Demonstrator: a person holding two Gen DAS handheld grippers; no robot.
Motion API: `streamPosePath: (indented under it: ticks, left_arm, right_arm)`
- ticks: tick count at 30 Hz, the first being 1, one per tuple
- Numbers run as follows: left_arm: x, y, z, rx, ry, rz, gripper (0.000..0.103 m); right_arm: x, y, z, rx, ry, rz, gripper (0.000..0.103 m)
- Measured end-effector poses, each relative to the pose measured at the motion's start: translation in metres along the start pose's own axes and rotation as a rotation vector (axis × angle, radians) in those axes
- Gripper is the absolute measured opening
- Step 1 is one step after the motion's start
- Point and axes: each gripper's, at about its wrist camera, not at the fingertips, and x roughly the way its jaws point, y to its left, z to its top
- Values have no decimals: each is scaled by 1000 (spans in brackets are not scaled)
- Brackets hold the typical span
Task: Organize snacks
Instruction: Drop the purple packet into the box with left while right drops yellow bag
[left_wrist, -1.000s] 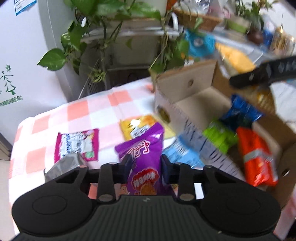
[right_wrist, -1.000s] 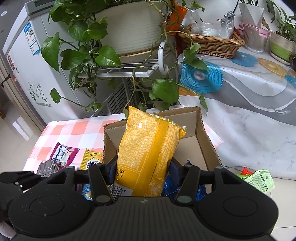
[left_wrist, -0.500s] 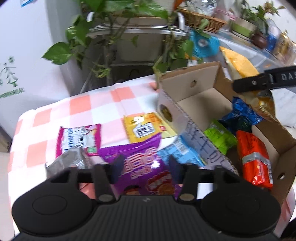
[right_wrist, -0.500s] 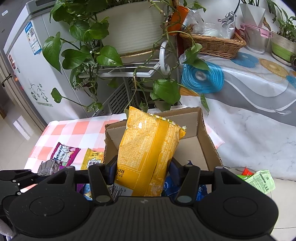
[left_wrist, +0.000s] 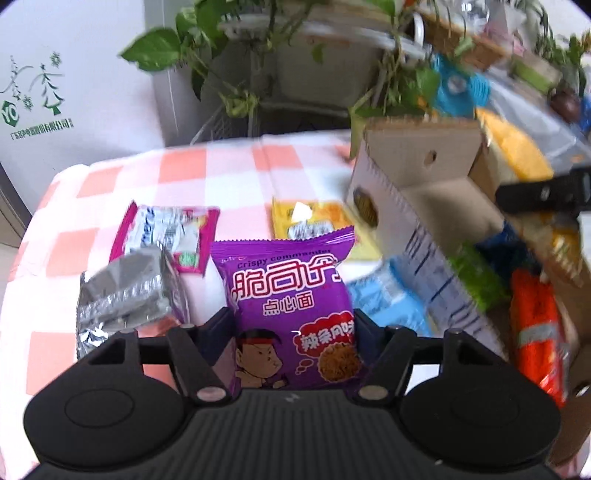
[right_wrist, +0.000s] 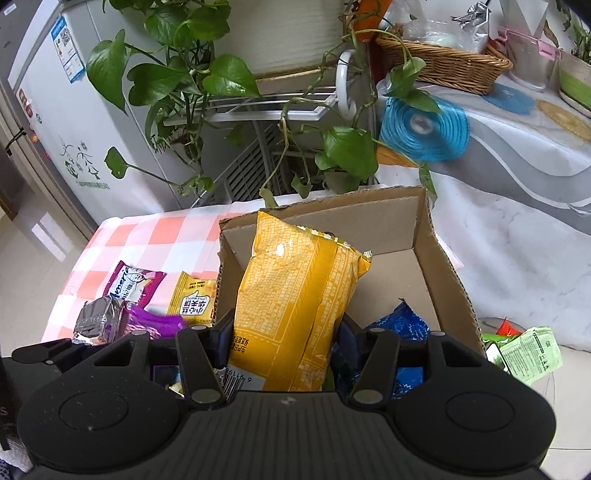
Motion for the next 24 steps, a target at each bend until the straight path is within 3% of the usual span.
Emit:
streamPosePath:
  ticks: [3, 6, 10, 17, 24]
  left_arm:
    - [-19, -7, 7, 14, -75, 11, 67]
    - [-40, -21, 16, 41, -138, -49, 67]
    - [-45, -47, 28, 59, -148, -124, 67]
    - [-28, -88, 46, 52, -161, -106, 66]
    - [-34, -94, 55, 38, -185, -119, 85]
  right_arm:
    - [-4, -6, 3, 38, -10, 9, 62]
    - [-8, -13, 5, 74, -25, -5, 62]
    - [-12, -18, 9, 111, -45, -2, 62]
    - [-20, -22, 15, 108, -101, -45, 68]
    - [-30, -33, 20, 157, -144, -26, 76]
